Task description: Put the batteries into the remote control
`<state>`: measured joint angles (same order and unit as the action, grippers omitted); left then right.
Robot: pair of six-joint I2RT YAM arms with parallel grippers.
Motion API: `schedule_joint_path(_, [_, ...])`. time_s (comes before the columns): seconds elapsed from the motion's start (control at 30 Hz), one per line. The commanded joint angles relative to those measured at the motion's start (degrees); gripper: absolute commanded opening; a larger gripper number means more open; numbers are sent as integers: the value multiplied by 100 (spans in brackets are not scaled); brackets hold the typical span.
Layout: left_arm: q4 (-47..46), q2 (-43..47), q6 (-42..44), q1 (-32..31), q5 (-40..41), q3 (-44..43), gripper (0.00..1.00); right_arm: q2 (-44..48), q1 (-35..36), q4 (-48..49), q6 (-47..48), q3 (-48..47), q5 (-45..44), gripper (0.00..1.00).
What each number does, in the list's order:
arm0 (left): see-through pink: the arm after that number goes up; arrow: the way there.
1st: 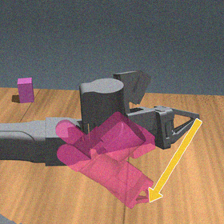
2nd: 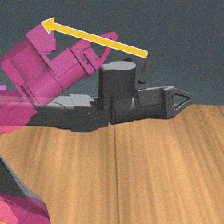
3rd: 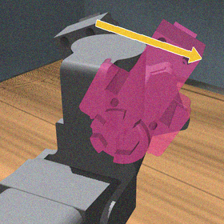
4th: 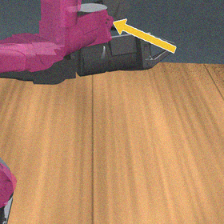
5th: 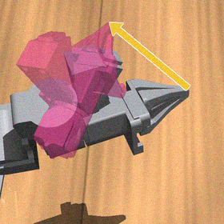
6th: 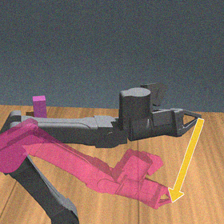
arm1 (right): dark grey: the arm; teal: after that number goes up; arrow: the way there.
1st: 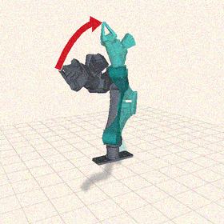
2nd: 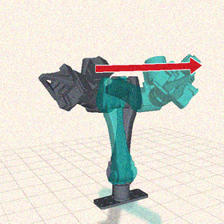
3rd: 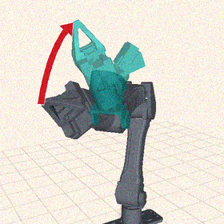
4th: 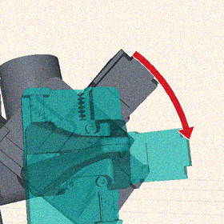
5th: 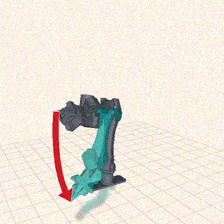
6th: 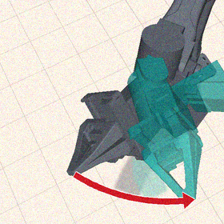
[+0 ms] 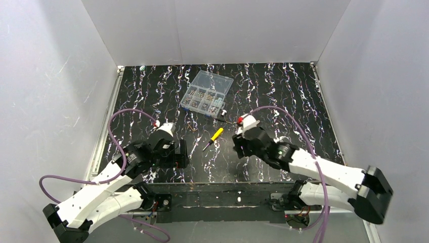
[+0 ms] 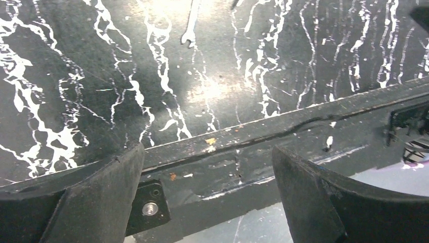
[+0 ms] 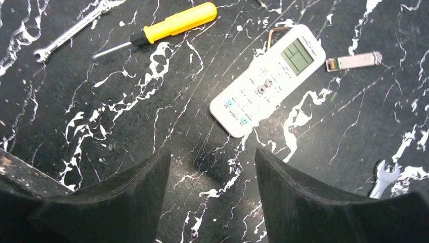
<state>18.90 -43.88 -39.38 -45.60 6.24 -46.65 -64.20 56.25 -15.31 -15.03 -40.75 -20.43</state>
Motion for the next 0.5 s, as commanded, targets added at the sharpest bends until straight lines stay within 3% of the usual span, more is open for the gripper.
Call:
schedule_joint_path(0.0, [471, 174, 176, -4, 535, 272, 98, 944, -26, 1143, -848, 905, -578, 70])
schedule_joint_path(0.2, [479, 361, 307, -7, 867, 465, 98, 2864, -26, 1429, -1764, 2421, -1397, 70])
schedule_joint_path(0.33, [635, 370, 365, -9, 1152, 505, 98, 4259, -32, 1709, -1717, 3172, -1499, 77])
schedule_joint_path(0.47, [800, 376, 413, -6, 1509, 471, 98, 4857, -26, 1403, -1543, 3384, -1758, 80])
